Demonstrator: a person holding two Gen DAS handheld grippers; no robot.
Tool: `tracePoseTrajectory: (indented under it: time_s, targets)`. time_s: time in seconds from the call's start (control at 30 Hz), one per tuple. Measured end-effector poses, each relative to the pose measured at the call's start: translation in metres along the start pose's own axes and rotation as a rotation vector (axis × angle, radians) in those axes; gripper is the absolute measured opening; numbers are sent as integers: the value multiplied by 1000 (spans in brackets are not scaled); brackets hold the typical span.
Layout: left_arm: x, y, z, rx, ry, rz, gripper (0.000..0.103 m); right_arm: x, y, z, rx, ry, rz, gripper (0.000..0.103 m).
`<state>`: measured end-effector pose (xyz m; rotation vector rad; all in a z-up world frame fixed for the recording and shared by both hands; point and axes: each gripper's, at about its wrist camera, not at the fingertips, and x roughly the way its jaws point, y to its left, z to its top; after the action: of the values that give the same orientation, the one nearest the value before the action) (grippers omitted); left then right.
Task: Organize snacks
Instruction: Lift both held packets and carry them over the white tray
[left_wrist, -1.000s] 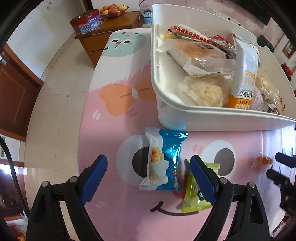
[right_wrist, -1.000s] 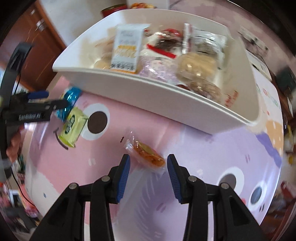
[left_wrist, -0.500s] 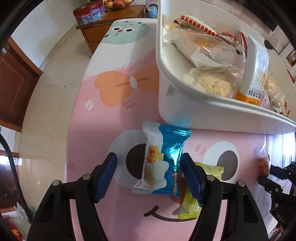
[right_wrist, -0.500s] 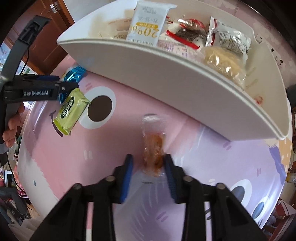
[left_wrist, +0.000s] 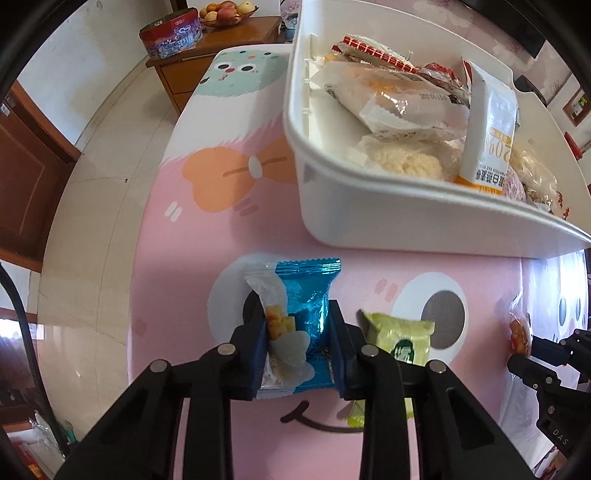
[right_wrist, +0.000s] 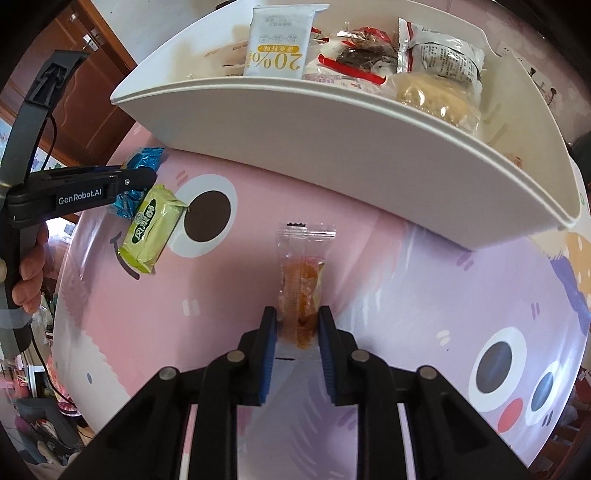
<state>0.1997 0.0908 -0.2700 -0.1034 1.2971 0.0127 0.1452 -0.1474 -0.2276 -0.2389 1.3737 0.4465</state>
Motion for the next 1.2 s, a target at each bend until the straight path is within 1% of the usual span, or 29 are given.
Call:
tracePoseTrajectory:
  time_s: [0.1,0.17,0.3,0.4,0.57,0.73,0.83,0.97,1.03,1.2]
  targets:
    - [-7,3,-9,-13,9,-6,27,-3,3,-1,2,-3,10,22]
    - [-11,11,-10,-20,9,-14,27,-5,10,0,3,-6,17,22]
    - [-29,10,-21,-19,6,-28,27,-9,19,-3,19,-13,25,22]
    - [-50,2,-29,5,-15,-51,27,-16,26,-4,34,-23,27,22]
    - [-91,-19,-36,48,-71,-105,27,-41,39,-4,60,-72,40,22]
    - [-134,-27,-29,93,-132,-159,27,-81,39,1,122,-156,45,22]
    - [-155,-38,-19,134,-162,-143,27,-105,37,6,175,-209,39,22]
    - [-180,-55,-6,170,-187,-131,27,-138,26,13,224,-258,17,22]
    - [-194,-61,5,190,-214,-133,27,-151,23,17,245,-276,0,22]
    - [-224,-76,34,222,-291,-127,27,-186,9,44,278,-353,-25,22]
